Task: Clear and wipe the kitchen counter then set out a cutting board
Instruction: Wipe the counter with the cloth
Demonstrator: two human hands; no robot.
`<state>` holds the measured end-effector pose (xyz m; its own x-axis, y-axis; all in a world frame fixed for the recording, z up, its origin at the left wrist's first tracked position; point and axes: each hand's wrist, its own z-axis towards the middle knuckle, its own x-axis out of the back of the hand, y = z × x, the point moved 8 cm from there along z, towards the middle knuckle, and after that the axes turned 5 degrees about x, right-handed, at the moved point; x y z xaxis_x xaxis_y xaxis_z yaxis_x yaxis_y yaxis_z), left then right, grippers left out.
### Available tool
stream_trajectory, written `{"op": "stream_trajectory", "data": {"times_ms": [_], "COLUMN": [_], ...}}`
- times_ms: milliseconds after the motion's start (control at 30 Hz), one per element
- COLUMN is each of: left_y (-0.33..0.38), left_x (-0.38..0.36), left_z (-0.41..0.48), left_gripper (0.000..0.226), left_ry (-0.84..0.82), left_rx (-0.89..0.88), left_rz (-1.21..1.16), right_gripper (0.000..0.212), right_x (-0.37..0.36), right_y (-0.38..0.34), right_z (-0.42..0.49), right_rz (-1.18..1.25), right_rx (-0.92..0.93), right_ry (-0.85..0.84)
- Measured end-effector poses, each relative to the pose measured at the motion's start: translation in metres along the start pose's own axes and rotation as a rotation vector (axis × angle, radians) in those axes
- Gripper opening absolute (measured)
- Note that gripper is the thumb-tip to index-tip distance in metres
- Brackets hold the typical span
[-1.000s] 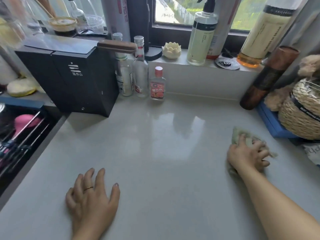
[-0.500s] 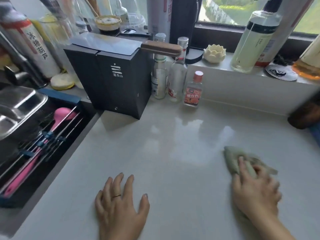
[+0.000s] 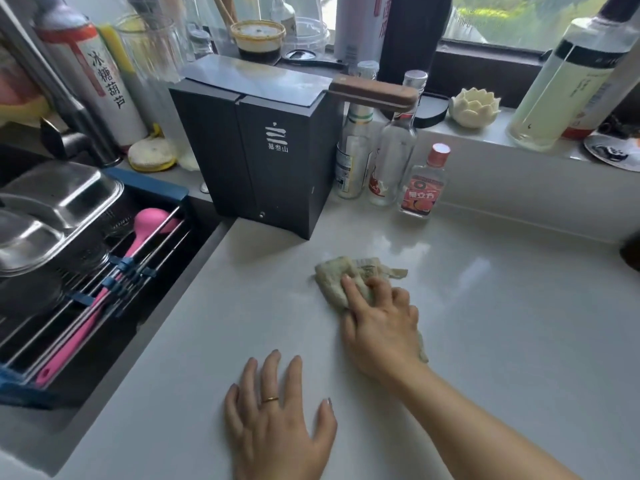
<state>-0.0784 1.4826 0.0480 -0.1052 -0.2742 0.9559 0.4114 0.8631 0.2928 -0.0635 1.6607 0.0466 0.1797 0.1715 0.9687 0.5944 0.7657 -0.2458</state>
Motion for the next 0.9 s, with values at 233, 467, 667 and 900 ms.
{"op": "stream_trajectory", "data": {"times_ms": [233, 467, 667, 900], "left_y": [0.001, 0.002, 0.001, -0.001], "left_x": [0.000, 0.003, -0.002, -0.005], "left_z": [0.004, 0.002, 0.002, 0.003], "left_gripper": [0.060, 0.059, 0.060, 0.062], "left_ry": [0.094, 0.076, 0.076, 0.119], "left_rx": [-0.011, -0.036, -0.040, -0.020], "left_rz": [-0.052, -0.010, -0.014, -0.030], "right_gripper": [0.060, 0.051, 0.051, 0.041], "right_x": [0.003, 0.017, 0.043, 0.003], "right_y": [-0.007, 0.031, 0.121, -0.010], "right_z": [0.079, 0.079, 0.032, 0.058], "right_rz": [-0.019, 0.008, -0.014, 0.054], "right_rx": [-0.164, -0.117, -0.441, -0.092], "right_ry": [-0.007, 0.057, 0.154, 0.116]}}
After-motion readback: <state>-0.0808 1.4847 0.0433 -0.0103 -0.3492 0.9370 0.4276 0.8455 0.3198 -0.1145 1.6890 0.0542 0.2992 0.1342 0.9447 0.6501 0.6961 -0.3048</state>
